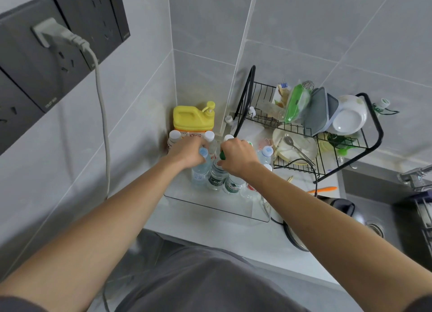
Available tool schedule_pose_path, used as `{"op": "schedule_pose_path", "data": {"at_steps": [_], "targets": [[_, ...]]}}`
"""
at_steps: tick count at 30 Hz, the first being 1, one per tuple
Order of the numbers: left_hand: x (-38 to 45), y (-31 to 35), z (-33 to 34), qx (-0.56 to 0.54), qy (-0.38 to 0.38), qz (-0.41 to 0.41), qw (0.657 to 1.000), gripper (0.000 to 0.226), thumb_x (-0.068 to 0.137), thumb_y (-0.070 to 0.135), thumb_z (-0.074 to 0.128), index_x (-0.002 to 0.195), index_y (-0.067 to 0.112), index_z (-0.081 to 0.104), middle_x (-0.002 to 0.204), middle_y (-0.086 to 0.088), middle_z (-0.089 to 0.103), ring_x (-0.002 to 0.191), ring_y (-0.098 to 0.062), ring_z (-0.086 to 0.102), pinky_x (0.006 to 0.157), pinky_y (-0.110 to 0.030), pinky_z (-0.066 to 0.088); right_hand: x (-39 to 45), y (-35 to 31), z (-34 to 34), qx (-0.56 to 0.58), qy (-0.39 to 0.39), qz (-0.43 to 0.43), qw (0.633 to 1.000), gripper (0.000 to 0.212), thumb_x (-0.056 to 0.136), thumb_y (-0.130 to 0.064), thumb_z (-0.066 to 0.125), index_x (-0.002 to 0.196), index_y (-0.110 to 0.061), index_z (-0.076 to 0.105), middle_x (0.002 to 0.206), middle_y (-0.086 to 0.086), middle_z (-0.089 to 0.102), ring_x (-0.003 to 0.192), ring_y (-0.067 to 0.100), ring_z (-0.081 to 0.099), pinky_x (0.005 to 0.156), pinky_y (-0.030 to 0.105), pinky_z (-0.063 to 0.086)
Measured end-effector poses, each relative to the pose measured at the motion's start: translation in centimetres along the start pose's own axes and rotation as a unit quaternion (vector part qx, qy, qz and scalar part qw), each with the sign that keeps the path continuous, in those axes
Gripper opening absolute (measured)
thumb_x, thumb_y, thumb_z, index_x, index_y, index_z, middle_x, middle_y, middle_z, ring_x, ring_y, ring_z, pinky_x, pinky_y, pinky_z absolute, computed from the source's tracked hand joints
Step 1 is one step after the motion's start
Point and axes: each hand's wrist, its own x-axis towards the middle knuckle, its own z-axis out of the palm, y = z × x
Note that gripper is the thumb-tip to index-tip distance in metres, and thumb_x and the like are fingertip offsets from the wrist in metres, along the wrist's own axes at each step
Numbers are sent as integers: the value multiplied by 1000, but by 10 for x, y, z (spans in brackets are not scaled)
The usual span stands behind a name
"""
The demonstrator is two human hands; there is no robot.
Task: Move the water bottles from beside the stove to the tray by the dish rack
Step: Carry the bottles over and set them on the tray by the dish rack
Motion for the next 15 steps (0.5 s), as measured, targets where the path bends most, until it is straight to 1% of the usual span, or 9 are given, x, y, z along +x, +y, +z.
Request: {"op": "schedule_pose_path", "data": {"at_steps": [2,5,7,9,11,15], "targets": [[0,0,0,19,0,18,1000,19,87,18,69,95,32,58,96,-1,64,96,-31,65,68,-33,42,1,1,1,-1,0,-3,1000,26,88,-33,77,97,-9,69,103,12,66,95,38,67,78,40,56],[-1,1,-1,30,3,31,999,19,88,17,67,98,31,61,94,-1,63,93,-31,65,66,-32,39,2,5,2,0,-1,-8,1000,31,89,-39,77,100,-10,69,103,12,66,95,37,67,74,38,52],[-1,2,-3,45,-8,43,998,15,88,17,66,95,28,58,93,-3,64,90,-30,64,65,-32,37,3,7,3,6,-3,-14,1000,34,89,-42,77,103,-11,68,104,11,66,95,36,66,72,36,48],[-1,3,-5,57,-24,52,997,15,87,15,67,93,26,57,93,-4,64,89,-30,63,65,-33,40,4,10,3,13,-6,-21,1000,35,89,-43,77,105,-13,67,106,10,65,96,35,66,72,37,47],[0,3,-6,62,-33,56,996,21,84,15,71,88,28,55,91,-3,64,89,-31,63,67,-35,45,3,12,3,14,-8,-30,999,36,89,-42,77,108,-14,66,109,9,65,98,35,66,72,37,46],[0,2,-4,74,-13,62,995,21,84,19,74,90,25,55,91,-3,62,92,-31,63,68,-36,47,2,13,2,12,-9,-45,999,34,88,-34,79,113,-14,66,112,8,66,100,34,66,74,37,47]]}}
